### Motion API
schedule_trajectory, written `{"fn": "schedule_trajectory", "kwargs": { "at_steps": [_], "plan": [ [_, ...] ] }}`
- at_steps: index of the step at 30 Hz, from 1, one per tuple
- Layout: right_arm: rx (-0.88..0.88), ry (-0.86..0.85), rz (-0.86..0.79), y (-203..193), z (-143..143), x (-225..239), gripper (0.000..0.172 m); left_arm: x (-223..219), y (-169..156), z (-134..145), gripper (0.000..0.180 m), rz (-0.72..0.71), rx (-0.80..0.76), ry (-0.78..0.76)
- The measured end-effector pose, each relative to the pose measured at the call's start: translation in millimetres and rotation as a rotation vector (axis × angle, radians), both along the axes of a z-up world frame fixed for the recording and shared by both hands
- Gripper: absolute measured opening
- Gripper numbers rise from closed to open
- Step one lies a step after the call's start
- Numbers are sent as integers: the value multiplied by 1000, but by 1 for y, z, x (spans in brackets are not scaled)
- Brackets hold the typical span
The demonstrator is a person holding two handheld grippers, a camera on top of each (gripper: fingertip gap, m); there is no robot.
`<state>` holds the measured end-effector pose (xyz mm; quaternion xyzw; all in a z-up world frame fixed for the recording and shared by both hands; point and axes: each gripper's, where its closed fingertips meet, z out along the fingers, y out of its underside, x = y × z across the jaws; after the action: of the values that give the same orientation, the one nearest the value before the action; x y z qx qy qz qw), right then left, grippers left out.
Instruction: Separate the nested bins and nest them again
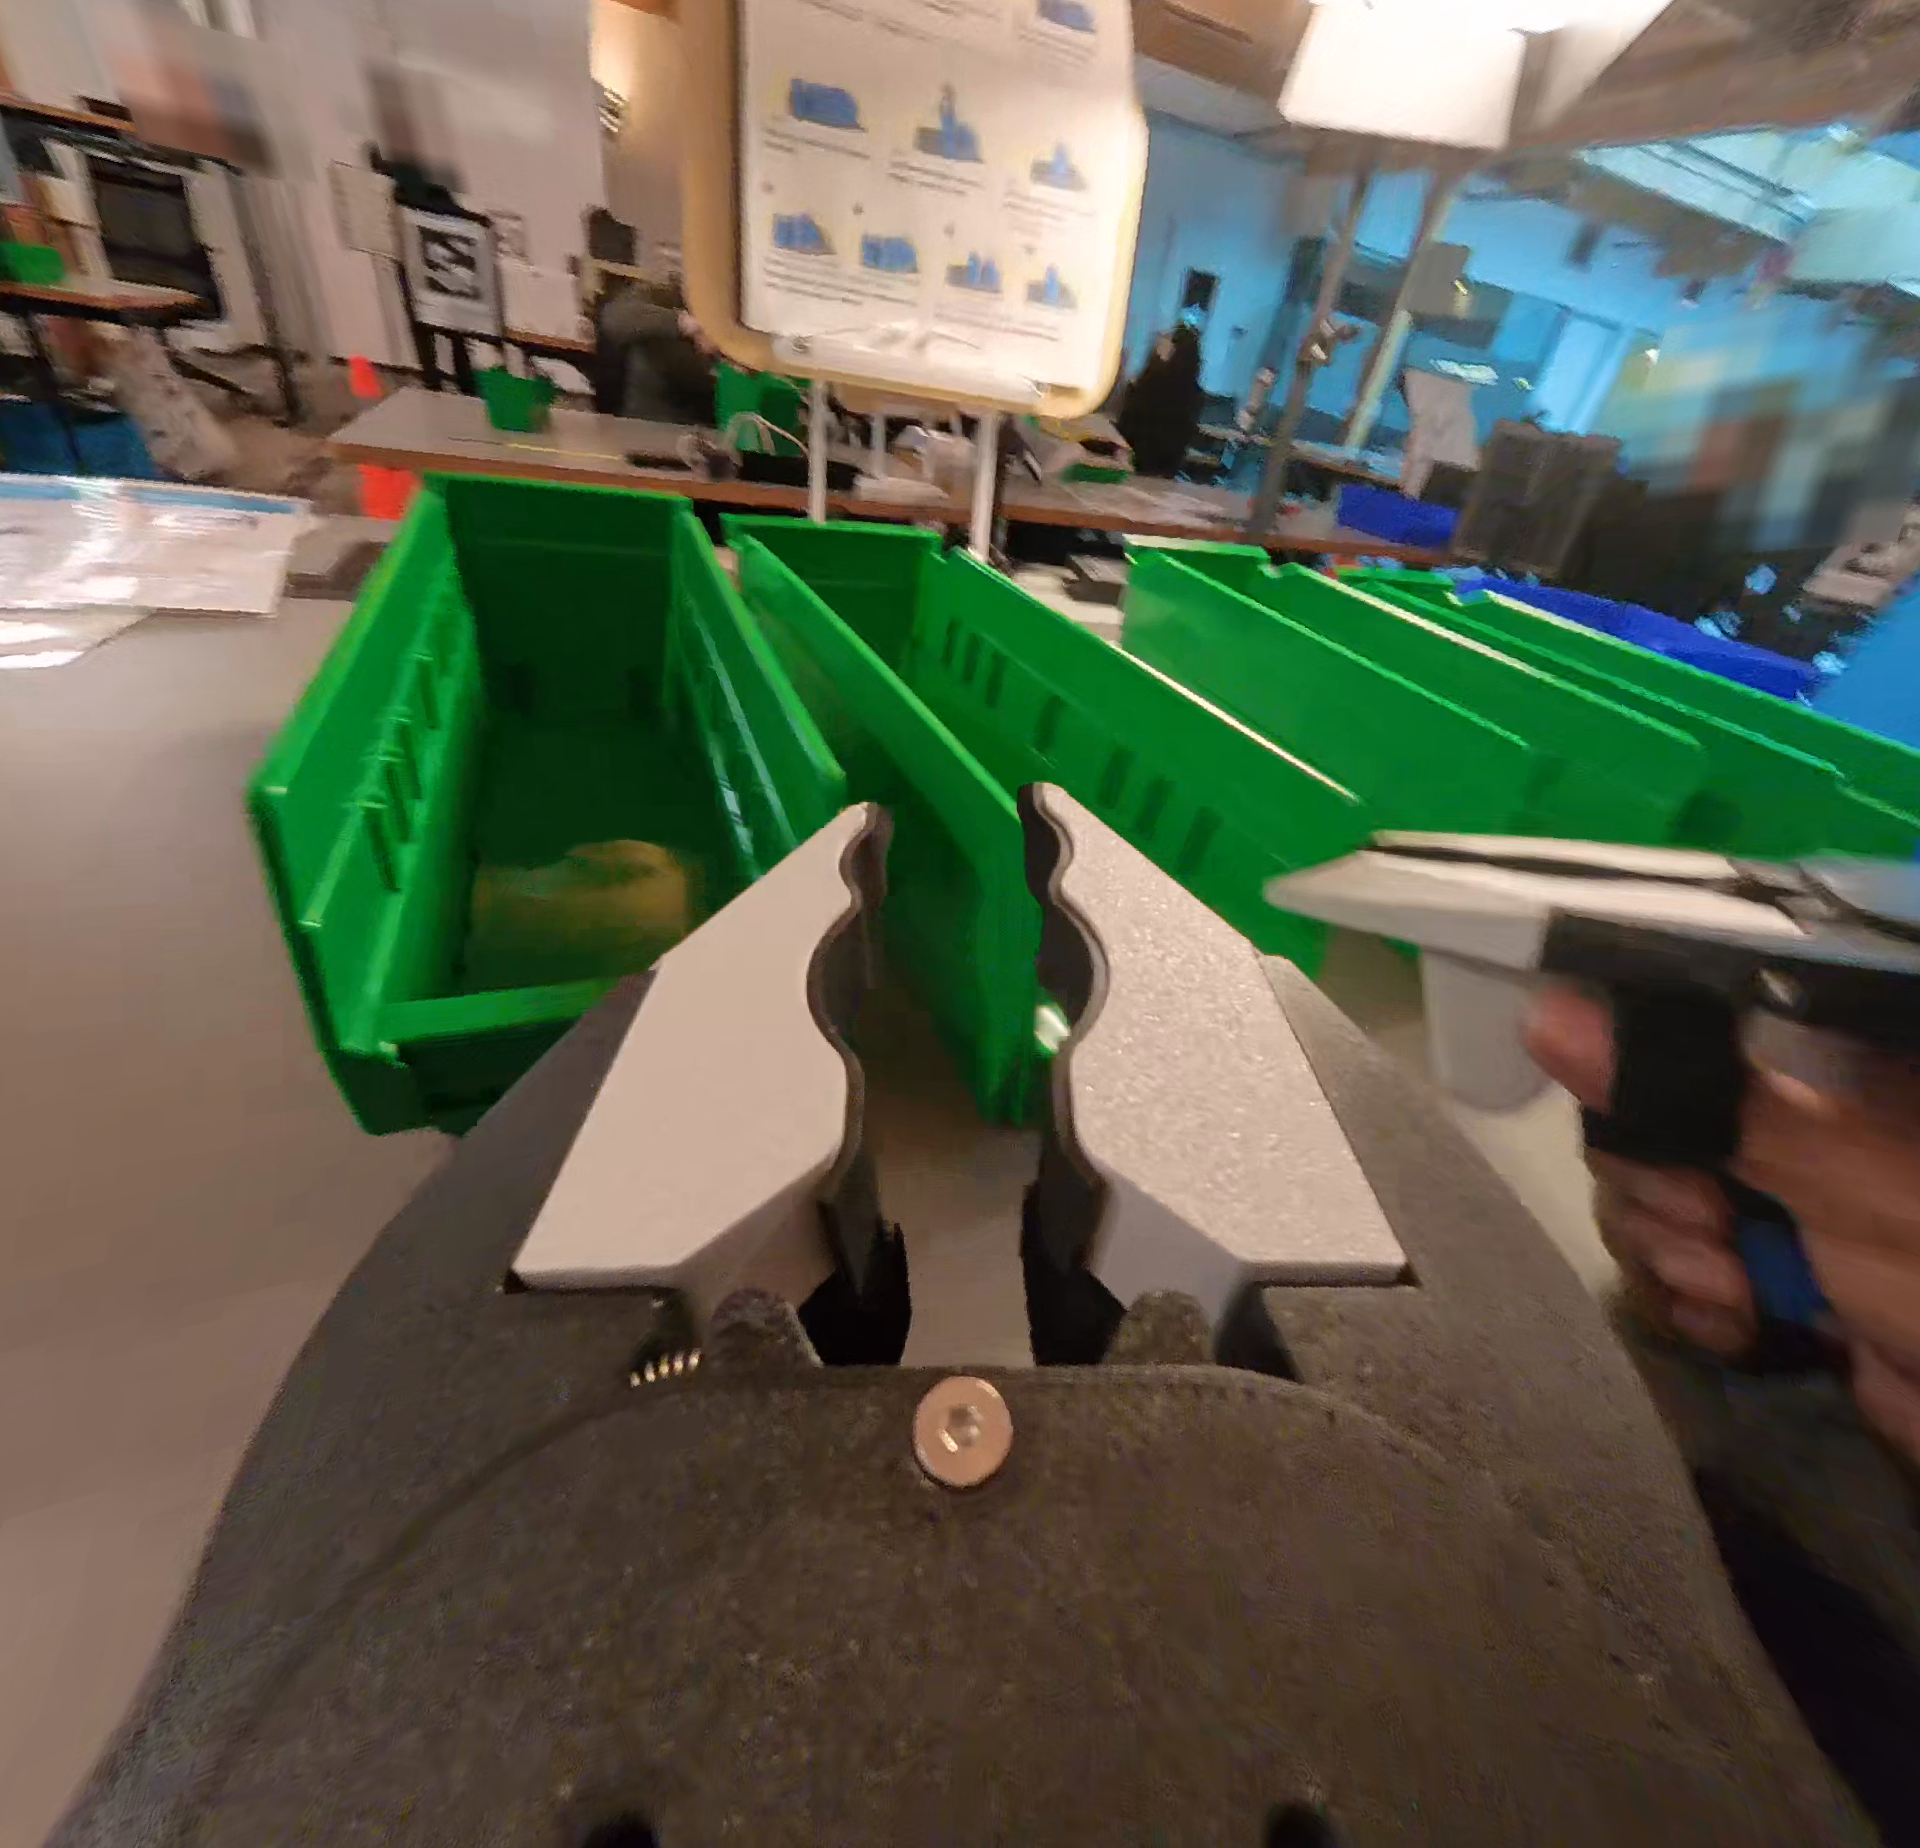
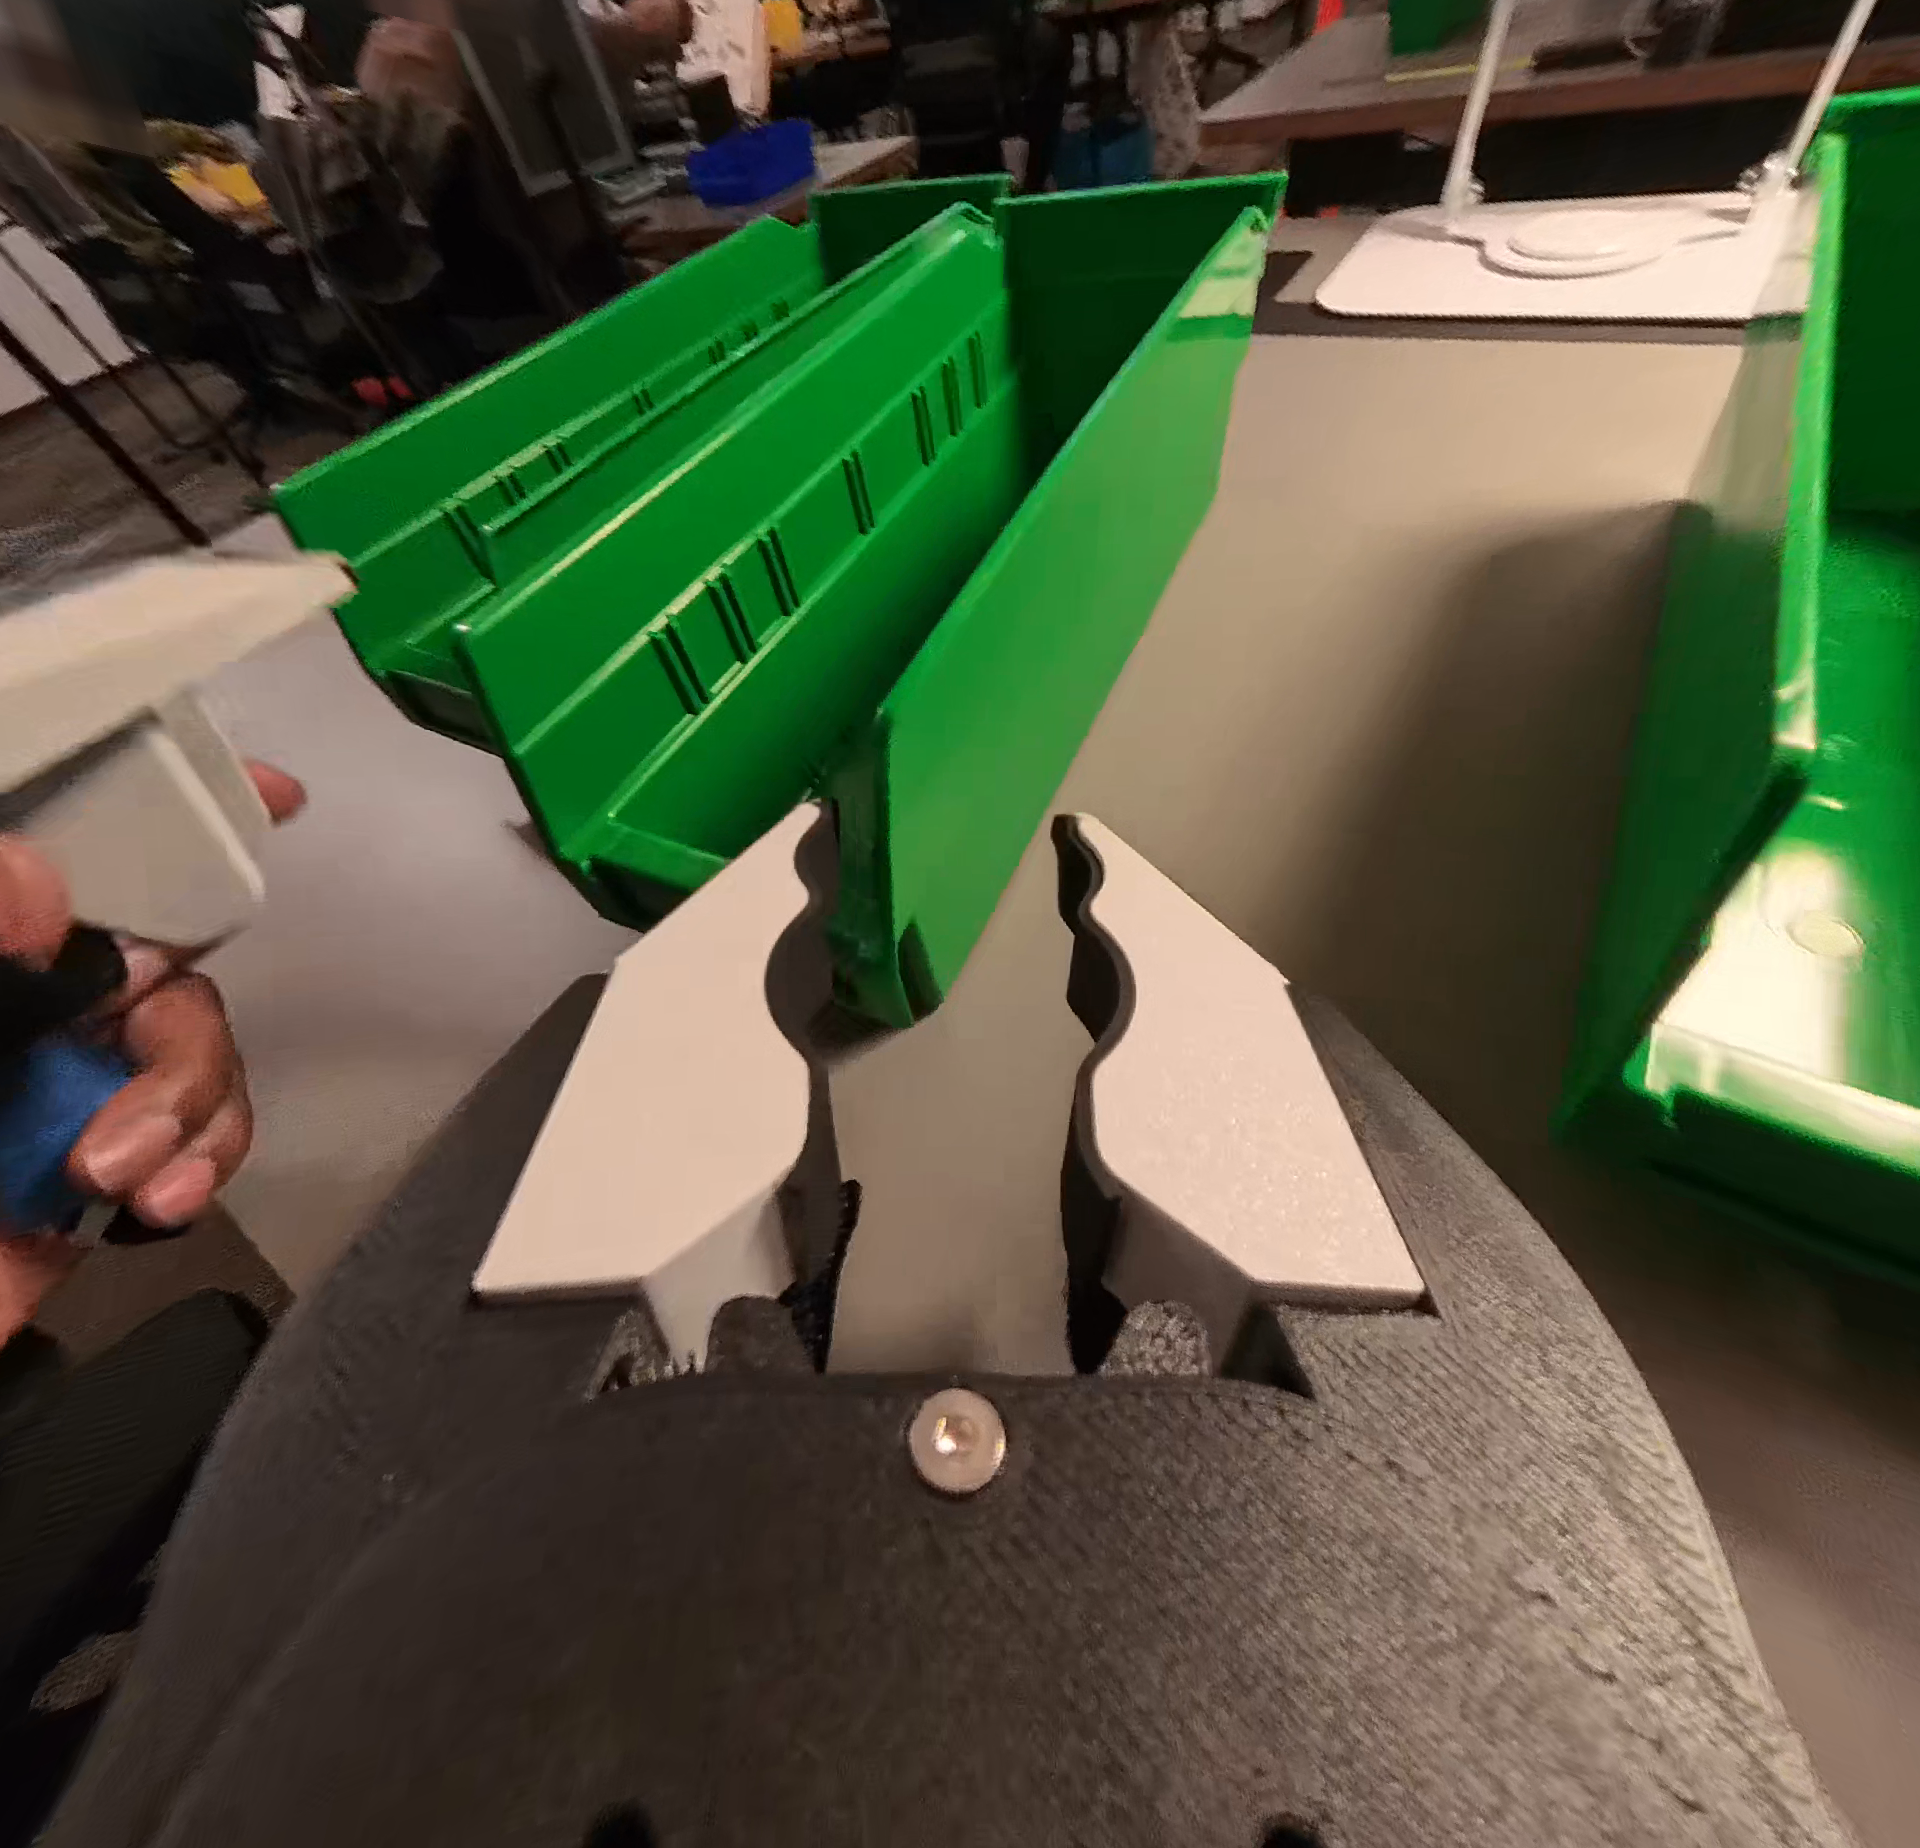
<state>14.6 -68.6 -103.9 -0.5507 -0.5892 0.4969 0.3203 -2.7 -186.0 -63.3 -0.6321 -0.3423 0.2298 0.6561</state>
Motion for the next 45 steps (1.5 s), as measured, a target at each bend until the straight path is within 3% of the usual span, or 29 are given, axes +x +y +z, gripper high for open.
{"fn": "schedule_trajectory", "kwargs": {
  "at_steps": [2,5,9,15,18,23,27,30,34,39,43,45],
  "plan": [
    [17,9,20,-2,2,-4,38,8,13,-15,25,-41,-67,-44],
    [25,-12,70,-10,-2,-6,14,6,28,-35,26,-33,-175,-81],
    [52,-16,19,-4,-3,-3,11,-5,38,-33,13,11,-203,-80],
    [32,-16,6,10,-2,-15,12,-23,51,-42,14,-1,-221,-144],
    [12,-23,36,7,-3,-18,14,-31,52,-44,15,-9,-232,-153],
    [7,-48,142,0,-3,14,50,-13,42,-31,33,-43,-213,-122],
    [62,42,40,56,18,58,50,22,54,2,35,-122,-131,-51],
    [121,102,-172,138,40,83,49,48,102,12,36,-268,-104,-50],
    [164,96,-351,219,48,95,49,60,174,-4,42,-365,-163,-83],
    [155,4,-331,243,23,83,37,45,226,-24,50,-326,-259,-72],
    [134,-15,-321,248,16,71,10,29,240,-28,46,-252,-300,-67],
    [138,-14,-333,253,16,65,9,22,243,-29,40,-227,-307,-67]
  ]
}}
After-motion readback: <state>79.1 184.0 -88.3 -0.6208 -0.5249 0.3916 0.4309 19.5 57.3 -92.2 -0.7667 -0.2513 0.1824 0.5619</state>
